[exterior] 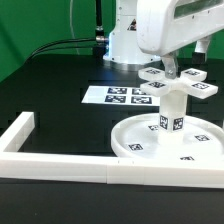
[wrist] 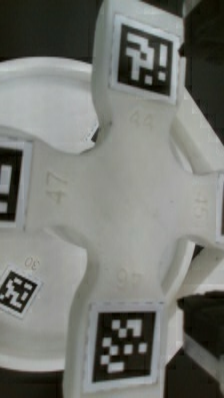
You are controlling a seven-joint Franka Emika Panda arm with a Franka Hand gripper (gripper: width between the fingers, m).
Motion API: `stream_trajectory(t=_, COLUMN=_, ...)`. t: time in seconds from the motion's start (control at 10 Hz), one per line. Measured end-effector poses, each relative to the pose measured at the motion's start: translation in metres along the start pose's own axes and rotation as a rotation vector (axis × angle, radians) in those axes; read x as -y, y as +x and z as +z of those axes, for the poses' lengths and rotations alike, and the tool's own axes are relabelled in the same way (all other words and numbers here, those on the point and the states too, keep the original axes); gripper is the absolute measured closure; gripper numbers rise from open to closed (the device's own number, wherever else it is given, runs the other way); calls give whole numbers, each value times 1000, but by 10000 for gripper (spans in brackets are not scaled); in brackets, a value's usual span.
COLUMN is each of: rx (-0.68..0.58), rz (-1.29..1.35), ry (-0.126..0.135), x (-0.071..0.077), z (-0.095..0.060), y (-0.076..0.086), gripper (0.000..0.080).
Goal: Assemble round table
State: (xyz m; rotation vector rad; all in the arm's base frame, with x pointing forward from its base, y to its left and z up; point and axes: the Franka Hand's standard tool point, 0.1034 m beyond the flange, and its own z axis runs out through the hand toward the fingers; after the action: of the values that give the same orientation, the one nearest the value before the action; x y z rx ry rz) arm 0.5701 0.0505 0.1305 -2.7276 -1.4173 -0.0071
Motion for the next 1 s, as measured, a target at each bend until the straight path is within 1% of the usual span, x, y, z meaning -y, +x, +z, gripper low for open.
stream_trajectory(t=0.2, rx=4, rz=-235, ry=-11, x=-2, z=1, y=-2, gripper=151)
stream_trajectory(t=0.6, rx=42, rz=-570, ry=-23, x=-4, z=3, y=-7, gripper=151)
stream_trajectory(t=0.7, rx=40, rz=-623, ry=-31, x=-5, z=4, y=-8, gripper=151)
stream_trajectory(t=1.0, rx=45, rz=-635, ry=-20, x=-4, z=11, y=-12, gripper=151)
